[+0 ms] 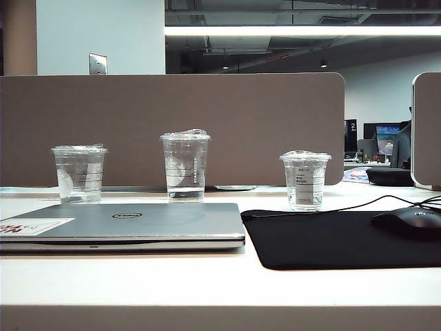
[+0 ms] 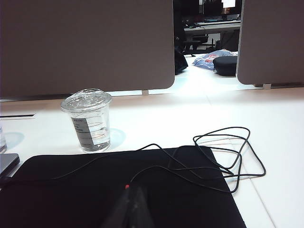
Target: Pick up the coffee cup on the right and place it on the right side of the laptop.
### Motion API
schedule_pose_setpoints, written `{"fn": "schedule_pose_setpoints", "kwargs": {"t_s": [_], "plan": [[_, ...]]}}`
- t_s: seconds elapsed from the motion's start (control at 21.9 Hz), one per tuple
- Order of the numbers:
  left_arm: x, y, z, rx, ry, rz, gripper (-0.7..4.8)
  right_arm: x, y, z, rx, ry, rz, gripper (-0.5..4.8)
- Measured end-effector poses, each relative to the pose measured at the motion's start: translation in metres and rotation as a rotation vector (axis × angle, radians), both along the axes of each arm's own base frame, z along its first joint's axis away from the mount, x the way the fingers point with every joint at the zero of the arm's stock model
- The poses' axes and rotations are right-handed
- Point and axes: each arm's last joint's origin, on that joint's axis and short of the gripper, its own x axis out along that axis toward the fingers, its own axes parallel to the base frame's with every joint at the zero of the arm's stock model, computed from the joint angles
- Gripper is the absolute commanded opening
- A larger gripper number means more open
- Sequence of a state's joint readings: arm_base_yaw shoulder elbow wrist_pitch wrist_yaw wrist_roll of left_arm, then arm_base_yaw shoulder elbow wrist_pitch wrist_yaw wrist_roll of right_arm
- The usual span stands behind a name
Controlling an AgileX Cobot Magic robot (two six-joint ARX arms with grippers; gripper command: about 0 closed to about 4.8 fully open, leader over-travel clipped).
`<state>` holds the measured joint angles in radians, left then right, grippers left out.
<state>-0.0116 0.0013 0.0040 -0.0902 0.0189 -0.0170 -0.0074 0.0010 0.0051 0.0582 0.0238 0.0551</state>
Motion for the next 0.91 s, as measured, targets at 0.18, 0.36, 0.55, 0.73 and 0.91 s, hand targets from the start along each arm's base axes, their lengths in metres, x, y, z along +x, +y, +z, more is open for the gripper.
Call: {"fn": "schedule_pose_setpoints", "kwargs": {"t_s": [0.18,0.36,0.55,0.73,0.91], "plan": [[0.0,0.0,0.0,0.0,0.0,0.0,-0.05,0.0,0.0,0.0,0.0,0.0,0.0,-0.09],[0.0,0.0,0.0,0.0,0.0,0.0,-0.05,0.0,0.0,0.0,0.0,0.0,0.0,-0.08],[0.0,-0.001,0.0,0.0,0.0,-0.006,-0.05,0.0,0.0,0.0,0.0,0.0,0.0,-0.09],[-0.001,-0.011,0.0,0.0,0.0,-0.109,-0.05,0.0,0.0,0.0,0.0,0.0,0.0,-0.09],[-0.004,-0.025,0.0,0.0,0.0,-0.26,-0.05,0.0,0.0,0.0,0.027,-0.001,0.009,-0.09]]}}
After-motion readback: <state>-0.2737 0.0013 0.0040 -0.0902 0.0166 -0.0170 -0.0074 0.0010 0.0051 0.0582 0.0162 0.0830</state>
